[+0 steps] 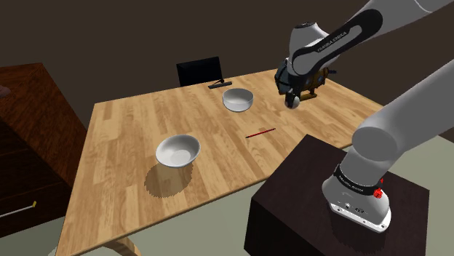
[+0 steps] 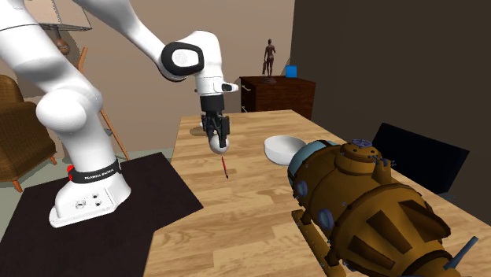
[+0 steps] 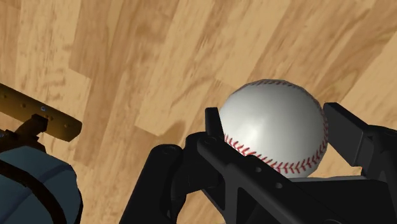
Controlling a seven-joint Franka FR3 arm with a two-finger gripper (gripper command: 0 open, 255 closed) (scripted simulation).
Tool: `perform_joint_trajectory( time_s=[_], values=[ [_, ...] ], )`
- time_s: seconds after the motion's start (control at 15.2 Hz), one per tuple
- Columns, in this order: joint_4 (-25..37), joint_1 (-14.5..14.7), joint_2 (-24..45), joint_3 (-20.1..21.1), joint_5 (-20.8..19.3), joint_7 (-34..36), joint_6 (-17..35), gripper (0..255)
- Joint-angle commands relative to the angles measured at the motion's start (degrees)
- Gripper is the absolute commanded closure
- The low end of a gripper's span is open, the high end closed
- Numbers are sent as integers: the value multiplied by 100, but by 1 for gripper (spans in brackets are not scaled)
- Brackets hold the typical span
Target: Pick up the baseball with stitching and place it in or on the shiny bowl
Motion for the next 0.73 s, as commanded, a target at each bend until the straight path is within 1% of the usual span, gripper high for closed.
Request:
perform_joint_trajectory(
  time_s=[0.0,0.33,0.66],
  values=[
    [43,8,-100,10,27,-30,-144,255],
    [1112,277,1004,127,364,62,-137,255],
    [2283,443,2029,236,677,73,-307,255]
  ],
)
